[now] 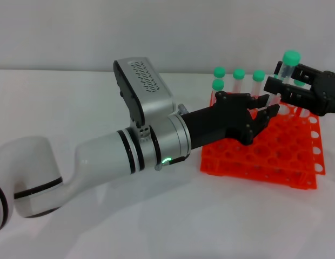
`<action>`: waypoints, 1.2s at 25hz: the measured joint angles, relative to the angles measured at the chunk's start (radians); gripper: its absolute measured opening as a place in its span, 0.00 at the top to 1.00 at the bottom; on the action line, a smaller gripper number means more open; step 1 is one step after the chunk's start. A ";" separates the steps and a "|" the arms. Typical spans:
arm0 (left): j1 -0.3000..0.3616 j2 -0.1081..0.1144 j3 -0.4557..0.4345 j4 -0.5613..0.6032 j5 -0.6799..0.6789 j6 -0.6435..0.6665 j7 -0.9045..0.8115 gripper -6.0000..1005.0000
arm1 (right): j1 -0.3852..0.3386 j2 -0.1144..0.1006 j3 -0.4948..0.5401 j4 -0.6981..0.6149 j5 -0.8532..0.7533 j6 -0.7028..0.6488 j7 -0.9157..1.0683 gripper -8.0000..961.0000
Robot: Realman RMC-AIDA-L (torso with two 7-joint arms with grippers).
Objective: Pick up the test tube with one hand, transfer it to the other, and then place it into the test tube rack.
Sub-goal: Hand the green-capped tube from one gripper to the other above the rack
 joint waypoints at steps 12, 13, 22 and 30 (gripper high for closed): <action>0.006 0.002 0.050 -0.005 -0.069 0.000 0.006 0.80 | 0.005 0.010 0.010 -0.013 -0.003 -0.003 0.000 0.41; 0.006 0.002 0.050 -0.005 -0.069 0.000 0.006 0.80 | 0.006 0.011 0.010 -0.013 -0.003 -0.004 0.000 0.42; 0.006 0.003 0.050 -0.007 -0.069 0.000 0.006 0.80 | 0.009 0.016 0.010 -0.014 -0.003 0.007 0.000 0.45; 0.006 0.004 0.050 -0.007 -0.070 0.001 0.003 0.80 | 0.005 0.018 0.030 -0.014 -0.003 0.007 -0.014 0.63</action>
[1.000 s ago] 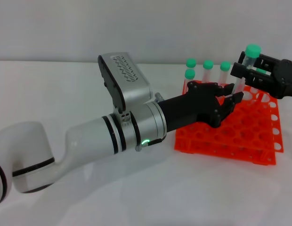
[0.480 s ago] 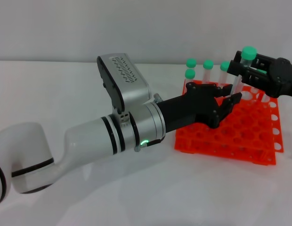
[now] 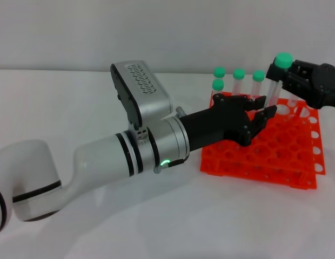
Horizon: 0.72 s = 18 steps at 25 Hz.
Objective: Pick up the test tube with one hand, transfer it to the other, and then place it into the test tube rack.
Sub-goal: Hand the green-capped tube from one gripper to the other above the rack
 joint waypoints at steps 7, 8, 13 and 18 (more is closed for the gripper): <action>0.001 0.000 0.000 0.000 -0.001 0.001 -0.001 0.80 | -0.012 0.009 0.031 0.000 -0.001 -0.009 -0.027 0.74; 0.001 0.000 0.001 -0.001 -0.001 0.001 0.001 0.80 | -0.013 0.009 0.031 0.000 -0.001 -0.010 -0.027 0.74; 0.003 0.000 0.000 -0.001 -0.001 -0.005 0.019 0.80 | -0.015 0.010 0.047 0.000 0.000 -0.013 -0.035 0.76; 0.035 -0.001 0.000 0.002 0.002 -0.020 0.135 0.79 | -0.024 0.014 0.100 0.000 0.001 -0.016 -0.047 0.76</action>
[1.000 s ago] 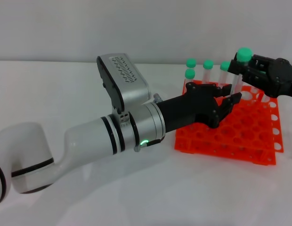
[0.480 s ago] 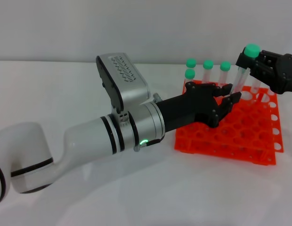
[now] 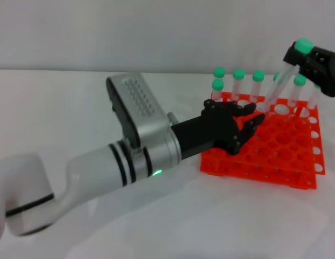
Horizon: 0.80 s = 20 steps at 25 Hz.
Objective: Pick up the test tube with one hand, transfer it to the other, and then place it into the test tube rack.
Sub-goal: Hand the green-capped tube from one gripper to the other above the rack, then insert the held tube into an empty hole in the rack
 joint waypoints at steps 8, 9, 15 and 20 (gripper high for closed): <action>0.169 -0.003 0.017 0.045 -0.350 0.049 0.266 0.66 | -0.017 0.022 0.079 0.000 -0.001 0.027 -0.046 0.78; 0.187 -0.001 0.017 0.046 -0.399 0.073 0.272 0.62 | -0.018 0.029 0.085 0.000 -0.001 0.040 -0.055 0.78; 0.305 0.006 0.011 0.036 -0.647 0.226 0.344 0.47 | -0.003 0.073 0.081 0.001 -0.002 0.154 -0.118 0.78; 0.382 0.006 0.008 -0.030 -0.855 0.340 0.360 0.41 | 0.043 0.126 0.057 0.001 -0.020 0.249 -0.214 0.78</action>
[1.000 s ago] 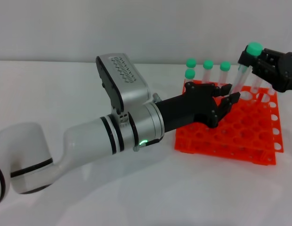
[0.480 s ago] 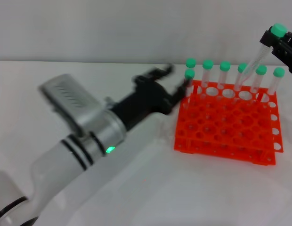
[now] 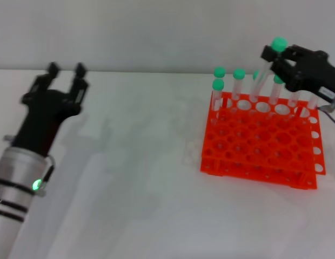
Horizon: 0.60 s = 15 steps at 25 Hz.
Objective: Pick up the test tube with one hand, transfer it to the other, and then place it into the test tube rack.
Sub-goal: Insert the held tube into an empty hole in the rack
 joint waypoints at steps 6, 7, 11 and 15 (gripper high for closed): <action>0.044 -0.001 0.005 -0.017 -0.139 0.025 -0.026 0.35 | 0.030 0.004 -0.055 0.012 -0.002 0.070 -0.017 0.78; 0.050 -0.001 0.005 -0.020 -0.151 0.024 -0.027 0.34 | 0.031 0.007 -0.059 0.012 -0.002 0.076 -0.023 0.78; 0.051 0.001 0.005 -0.050 -0.156 0.021 -0.027 0.25 | 0.033 0.010 -0.074 0.013 0.000 0.104 -0.032 0.78; 0.048 0.001 0.006 -0.068 -0.157 0.019 -0.027 0.12 | 0.044 0.015 -0.097 0.016 0.008 0.149 -0.048 0.78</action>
